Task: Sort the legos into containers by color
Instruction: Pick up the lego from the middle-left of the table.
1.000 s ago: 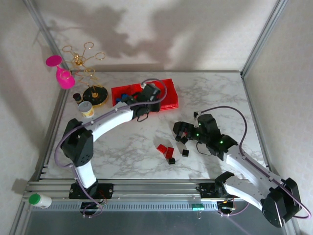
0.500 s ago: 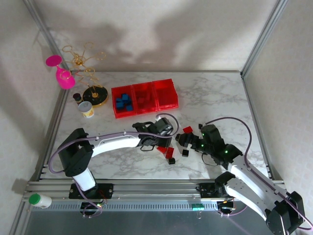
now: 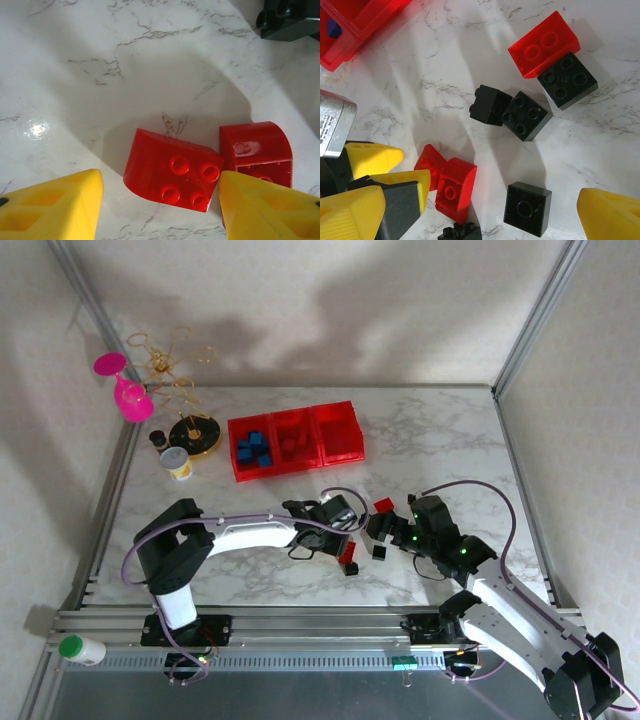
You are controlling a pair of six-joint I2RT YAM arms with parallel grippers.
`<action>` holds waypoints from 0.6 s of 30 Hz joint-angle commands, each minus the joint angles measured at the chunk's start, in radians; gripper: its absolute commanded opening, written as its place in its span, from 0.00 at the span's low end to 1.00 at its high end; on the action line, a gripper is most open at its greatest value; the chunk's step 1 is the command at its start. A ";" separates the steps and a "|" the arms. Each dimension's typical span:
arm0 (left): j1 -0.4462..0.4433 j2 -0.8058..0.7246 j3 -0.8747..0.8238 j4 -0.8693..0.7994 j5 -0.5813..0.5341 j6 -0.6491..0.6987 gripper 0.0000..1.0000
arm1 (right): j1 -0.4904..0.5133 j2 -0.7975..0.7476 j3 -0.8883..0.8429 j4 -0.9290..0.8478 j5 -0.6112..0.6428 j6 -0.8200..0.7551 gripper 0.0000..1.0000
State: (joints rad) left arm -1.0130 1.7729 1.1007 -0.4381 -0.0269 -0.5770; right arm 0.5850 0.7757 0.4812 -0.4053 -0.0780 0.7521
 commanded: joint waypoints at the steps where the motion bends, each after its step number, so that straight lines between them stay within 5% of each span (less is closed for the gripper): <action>1: -0.003 0.020 -0.024 0.000 -0.033 -0.014 0.61 | -0.004 -0.007 -0.021 0.002 0.015 0.008 0.99; 18: -0.007 0.021 0.002 0.043 0.064 0.013 0.67 | -0.005 -0.009 -0.020 0.007 0.019 0.010 0.99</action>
State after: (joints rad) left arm -1.0138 1.7836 1.0863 -0.3843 0.0128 -0.5728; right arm 0.5850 0.7757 0.4675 -0.4026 -0.0780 0.7525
